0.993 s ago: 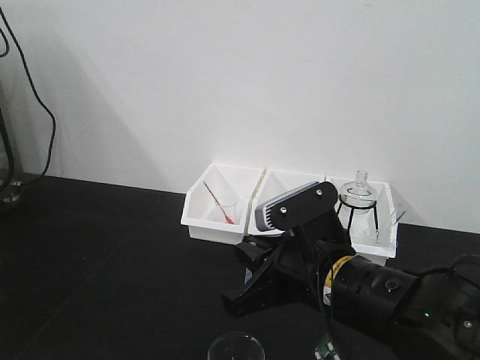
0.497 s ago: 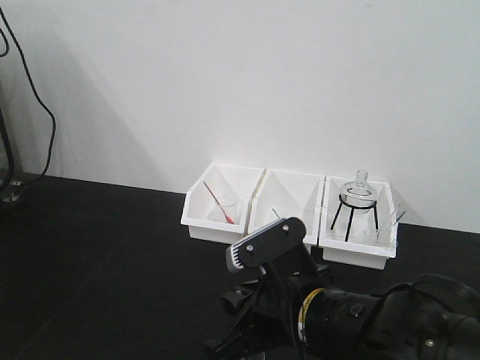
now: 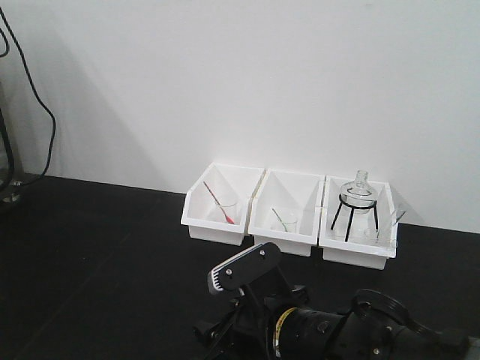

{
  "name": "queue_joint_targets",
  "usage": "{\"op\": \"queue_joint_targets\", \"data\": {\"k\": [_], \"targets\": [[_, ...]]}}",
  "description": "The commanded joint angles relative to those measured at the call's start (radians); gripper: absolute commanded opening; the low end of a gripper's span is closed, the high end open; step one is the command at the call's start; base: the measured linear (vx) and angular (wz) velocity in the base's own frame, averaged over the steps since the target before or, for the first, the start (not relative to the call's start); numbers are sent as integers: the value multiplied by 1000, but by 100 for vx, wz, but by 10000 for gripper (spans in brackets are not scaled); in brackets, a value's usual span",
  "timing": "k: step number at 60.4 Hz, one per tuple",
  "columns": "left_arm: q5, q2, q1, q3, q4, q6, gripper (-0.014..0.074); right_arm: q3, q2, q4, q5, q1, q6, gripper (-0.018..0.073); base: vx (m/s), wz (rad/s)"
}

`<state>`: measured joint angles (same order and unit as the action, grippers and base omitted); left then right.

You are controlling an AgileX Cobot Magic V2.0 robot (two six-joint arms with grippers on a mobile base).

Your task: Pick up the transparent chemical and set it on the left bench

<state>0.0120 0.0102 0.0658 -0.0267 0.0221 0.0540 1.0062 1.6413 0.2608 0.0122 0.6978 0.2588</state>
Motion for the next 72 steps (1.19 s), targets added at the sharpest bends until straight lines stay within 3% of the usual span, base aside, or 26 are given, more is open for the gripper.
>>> {"op": "queue_joint_targets", "data": {"k": [1,13,25,46,59,65,72], "targets": [[-78,19,2,-16,1,-8,-3,31,-97,0,31,-2,-3,496,0,0],[-78,19,2,-16,1,-8,-3,12,-300,1,-201,-2,-3,483,0,0],[-78,19,2,-16,1,-8,-3,-58,-436,-1,-251,-2,-2,478,0,0],[-78,19,2,-16,1,-8,-3,-68,-461,28,-278,-2,-2,477,0,0],[-78,19,2,-16,1,-8,-3,-106,-536,34,-288,-7,-46,398,0,0],[-78,19,2,-16,1,-8,-3,-222,-653,12,-239,-70,-87,303,0,0],[-78,19,2,-16,1,-8,-3,-436,-844,-40,-105,-246,-87,155,0,0]]}}
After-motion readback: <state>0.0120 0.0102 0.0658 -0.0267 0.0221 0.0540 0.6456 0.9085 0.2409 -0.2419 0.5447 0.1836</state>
